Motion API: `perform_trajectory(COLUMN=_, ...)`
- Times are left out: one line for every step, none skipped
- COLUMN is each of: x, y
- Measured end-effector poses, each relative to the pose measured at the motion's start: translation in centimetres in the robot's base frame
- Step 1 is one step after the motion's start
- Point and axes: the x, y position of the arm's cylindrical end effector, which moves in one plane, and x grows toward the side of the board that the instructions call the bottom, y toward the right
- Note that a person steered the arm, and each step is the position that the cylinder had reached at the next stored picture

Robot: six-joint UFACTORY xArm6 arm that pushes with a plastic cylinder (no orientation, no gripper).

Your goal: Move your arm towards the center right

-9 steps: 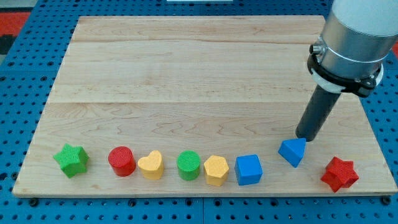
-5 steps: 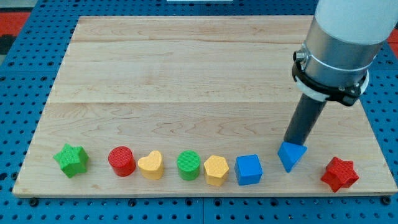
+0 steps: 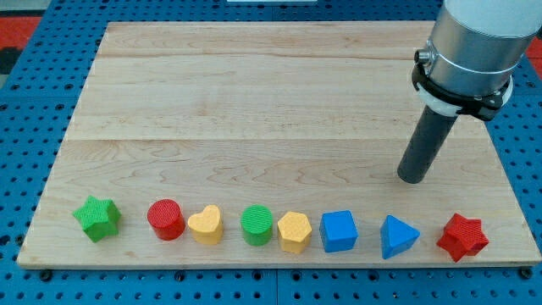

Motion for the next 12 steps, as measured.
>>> perform_trajectory(x=0.0, y=0.2)
perform_trajectory(x=0.0, y=0.5)
perform_trajectory(x=0.0, y=0.5)
perform_trajectory(x=-0.4, y=0.3)
perform_trajectory(x=-1.5, y=-0.3)
perform_trajectory(x=-1.8, y=-0.4)
perform_trajectory(x=-2.4, y=-0.4)
perform_trajectory(x=-3.3, y=-0.7)
perform_trajectory(x=-3.6, y=-0.7)
perform_trajectory(x=-3.6, y=-0.7)
perform_trajectory(x=-3.6, y=-0.7)
perform_trajectory(x=-3.7, y=-0.7)
